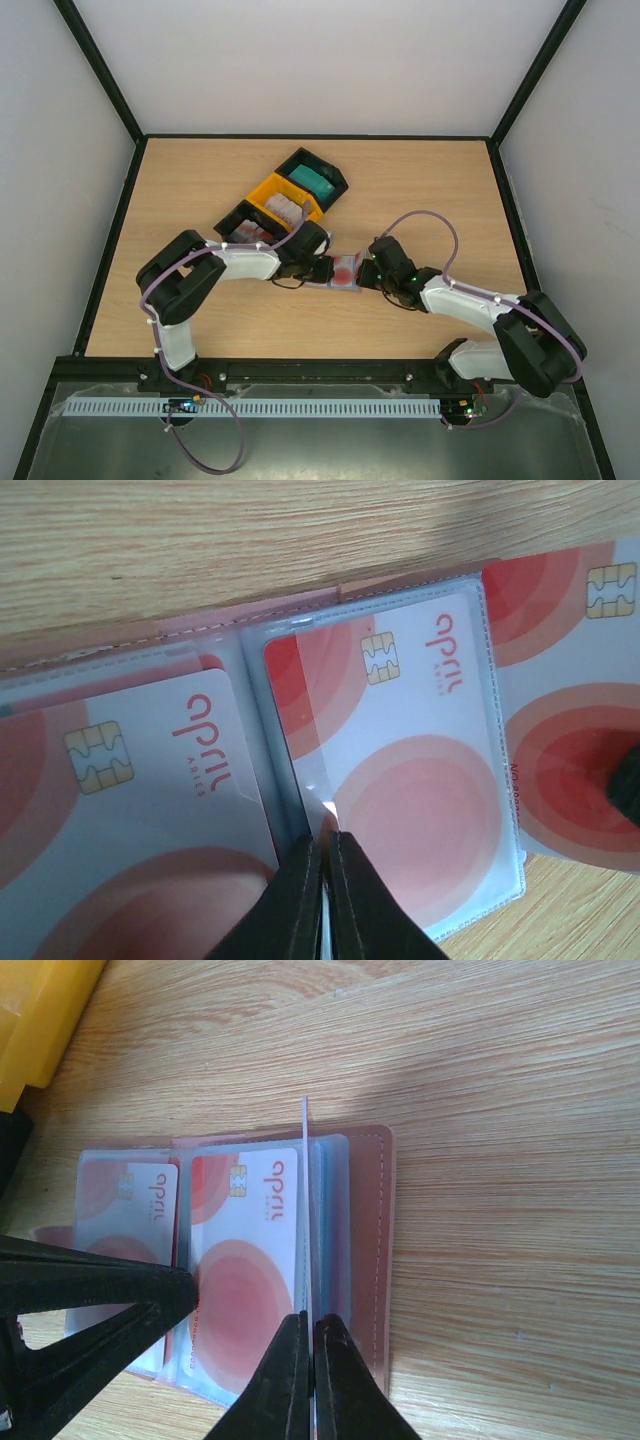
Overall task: Put the credit cards into the card holder
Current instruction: Insert the credit card into the card holder, then turn over the card slot in the card holder.
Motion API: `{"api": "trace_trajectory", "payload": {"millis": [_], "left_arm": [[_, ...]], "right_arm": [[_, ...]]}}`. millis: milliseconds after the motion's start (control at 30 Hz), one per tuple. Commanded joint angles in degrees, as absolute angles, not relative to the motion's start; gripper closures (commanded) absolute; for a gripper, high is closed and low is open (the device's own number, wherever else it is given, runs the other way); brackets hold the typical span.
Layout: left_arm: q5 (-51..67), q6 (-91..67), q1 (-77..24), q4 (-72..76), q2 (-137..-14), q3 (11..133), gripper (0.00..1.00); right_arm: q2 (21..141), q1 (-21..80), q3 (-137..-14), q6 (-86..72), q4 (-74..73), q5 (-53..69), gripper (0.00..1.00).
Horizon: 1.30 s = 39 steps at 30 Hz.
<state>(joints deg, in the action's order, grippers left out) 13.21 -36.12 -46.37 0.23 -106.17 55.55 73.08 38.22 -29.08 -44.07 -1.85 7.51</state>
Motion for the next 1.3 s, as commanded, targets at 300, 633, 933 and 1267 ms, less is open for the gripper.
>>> {"api": "trace_trajectory", "payload": {"millis": [300,633,933,1267], "left_arm": [[9.23,-35.02,-45.18,-5.1,-109.51,52.71,0.93],[8.88,-34.84,-44.48,-4.87,-109.35,51.96,0.93],[9.12,-34.83,-44.03,-4.49,-109.47,51.51,0.93],[9.23,-34.76,-43.9,-4.48,-109.6,51.42,0.93]], "right_arm": [[71.82,38.23,-28.29,-46.96,0.53,8.86,0.98],[70.57,38.23,-29.75,-47.21,-3.54,4.12,0.98],[72.08,38.22,-29.6,-47.87,-1.54,6.16,0.98],[72.26,38.28,-29.01,-50.45,1.15,9.12,0.98]]}}
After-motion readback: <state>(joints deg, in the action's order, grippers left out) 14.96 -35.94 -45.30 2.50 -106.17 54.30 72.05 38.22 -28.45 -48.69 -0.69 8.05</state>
